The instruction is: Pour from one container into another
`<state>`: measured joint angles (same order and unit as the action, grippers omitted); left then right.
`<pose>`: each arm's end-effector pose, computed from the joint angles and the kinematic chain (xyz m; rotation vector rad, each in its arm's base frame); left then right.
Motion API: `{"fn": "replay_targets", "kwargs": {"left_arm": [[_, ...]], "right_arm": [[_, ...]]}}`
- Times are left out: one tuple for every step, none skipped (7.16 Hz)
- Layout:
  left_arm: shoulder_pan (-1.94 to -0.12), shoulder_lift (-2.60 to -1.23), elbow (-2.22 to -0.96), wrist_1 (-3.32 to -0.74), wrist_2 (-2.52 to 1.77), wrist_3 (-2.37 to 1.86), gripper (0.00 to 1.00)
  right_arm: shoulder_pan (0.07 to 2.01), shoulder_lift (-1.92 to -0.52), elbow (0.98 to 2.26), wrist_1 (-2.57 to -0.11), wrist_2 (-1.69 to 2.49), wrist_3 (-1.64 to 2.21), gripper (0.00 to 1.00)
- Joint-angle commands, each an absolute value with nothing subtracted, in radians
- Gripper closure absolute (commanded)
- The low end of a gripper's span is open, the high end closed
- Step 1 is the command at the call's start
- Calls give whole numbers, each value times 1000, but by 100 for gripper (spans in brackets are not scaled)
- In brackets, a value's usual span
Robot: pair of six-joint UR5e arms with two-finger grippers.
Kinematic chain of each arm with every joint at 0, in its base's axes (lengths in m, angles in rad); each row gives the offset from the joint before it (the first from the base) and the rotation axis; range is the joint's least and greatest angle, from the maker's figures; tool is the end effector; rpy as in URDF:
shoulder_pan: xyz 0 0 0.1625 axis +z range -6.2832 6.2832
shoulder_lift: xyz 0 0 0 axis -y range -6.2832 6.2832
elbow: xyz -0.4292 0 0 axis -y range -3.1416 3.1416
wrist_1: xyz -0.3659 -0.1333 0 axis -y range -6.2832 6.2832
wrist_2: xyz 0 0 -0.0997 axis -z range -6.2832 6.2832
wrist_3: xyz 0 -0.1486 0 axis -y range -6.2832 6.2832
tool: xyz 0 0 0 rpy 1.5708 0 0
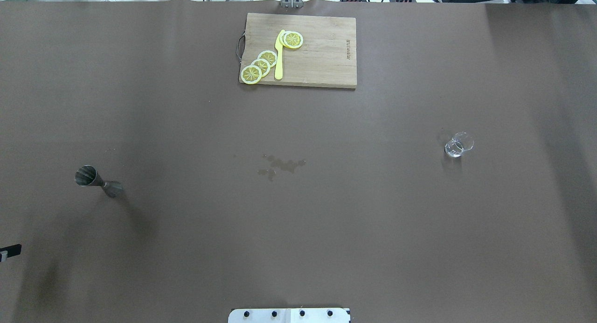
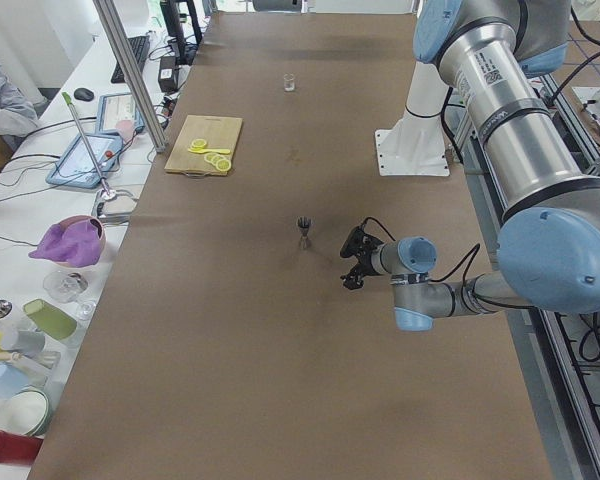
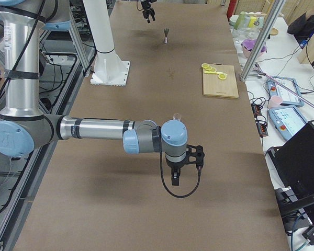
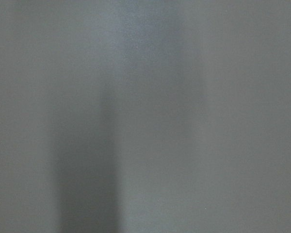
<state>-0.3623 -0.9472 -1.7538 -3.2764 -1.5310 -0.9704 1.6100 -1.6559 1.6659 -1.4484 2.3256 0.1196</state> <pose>0.1862 -0.2195 0.6166 0.6170 1.1070 0.1802 0.0488 -0.4409 0.6806 0.0957 -0.7584 0.1010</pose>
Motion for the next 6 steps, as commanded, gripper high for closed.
{"fn": "replay_targets", "kwargs": {"left_arm": [[-570,-1003,-1744,-3165,-1792,-971,1],[-666,-1049,-1741,-3077,-1930,-971,1],[-748,-1086,-1738,-2975,-2030,-971,1],[-820,-1113,-1733,-2886,-2084,-971,1],[-900,-1156,-1723,-2779,-2186,-966,1],[-1004,-1214,-1686,-2664,-2283,-966,1]], "right_arm": [[1623,-1655,1666,-1451,2329,120,0],[1631,-1655,1666,-1451,2330,120,0],[1638,-1657,1666,-1453,2332,120,0],[1643,-1655,1666,-1456,2333,120,0],[1643,-1655,1664,-1457,2332,118,0],[1644,-1655,1664,-1457,2332,120,0]]}}
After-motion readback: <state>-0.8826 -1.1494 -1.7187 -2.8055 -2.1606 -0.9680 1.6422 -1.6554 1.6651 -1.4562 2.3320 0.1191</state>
